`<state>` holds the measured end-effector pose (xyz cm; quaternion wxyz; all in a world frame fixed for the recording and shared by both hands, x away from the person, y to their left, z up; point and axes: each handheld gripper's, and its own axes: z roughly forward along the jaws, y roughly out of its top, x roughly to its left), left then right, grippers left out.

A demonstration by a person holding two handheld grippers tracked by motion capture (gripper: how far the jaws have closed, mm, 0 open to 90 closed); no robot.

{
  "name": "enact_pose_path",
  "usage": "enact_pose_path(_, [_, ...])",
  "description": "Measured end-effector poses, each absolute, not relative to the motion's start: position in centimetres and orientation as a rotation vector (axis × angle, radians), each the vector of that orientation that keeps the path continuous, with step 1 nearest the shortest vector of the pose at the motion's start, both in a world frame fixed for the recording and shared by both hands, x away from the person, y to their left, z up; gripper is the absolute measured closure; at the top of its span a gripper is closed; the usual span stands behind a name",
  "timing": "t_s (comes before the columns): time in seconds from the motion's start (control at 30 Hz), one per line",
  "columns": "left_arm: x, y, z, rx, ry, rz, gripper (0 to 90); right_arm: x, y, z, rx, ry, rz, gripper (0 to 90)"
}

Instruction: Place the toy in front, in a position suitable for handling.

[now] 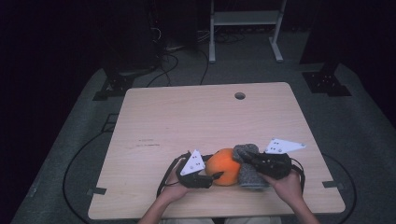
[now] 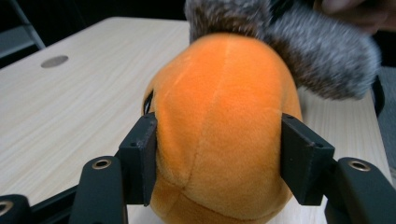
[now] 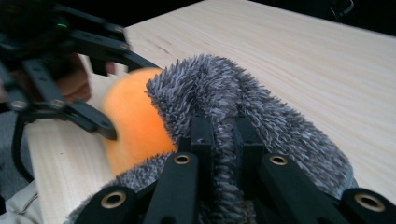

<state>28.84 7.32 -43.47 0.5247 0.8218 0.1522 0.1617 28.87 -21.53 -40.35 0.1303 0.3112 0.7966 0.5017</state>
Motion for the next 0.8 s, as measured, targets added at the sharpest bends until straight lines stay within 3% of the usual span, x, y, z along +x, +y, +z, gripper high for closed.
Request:
enact_pose_path(0.2, [28.4,6.6,-42.9,1.948,0.366,0.435,38.7,27.5,-21.0,-38.7,0.822,2.306,1.622,81.0])
enact_pose_path(0.43, [28.1,7.8,-41.6,1.889,0.387,0.437,39.1,28.9,-21.2,-40.4,0.931,2.311,1.459,81.0])
enact_pose_path(0.63, [28.2,7.7,-41.5,1.899,0.386,0.435,38.8,27.6,-19.8,-38.9,0.828,2.27,1.514,81.0])
enact_pose_path(0.7, [28.4,7.7,-41.9,1.923,0.381,0.408,34.4,28.2,-20.0,-39.7,0.86,2.303,1.5,81.0])
enact_pose_path(0.8, [29.1,8.2,-42.2,1.911,0.392,0.323,19.3,28.8,-20.4,-41.3,0.909,2.332,1.507,81.0])
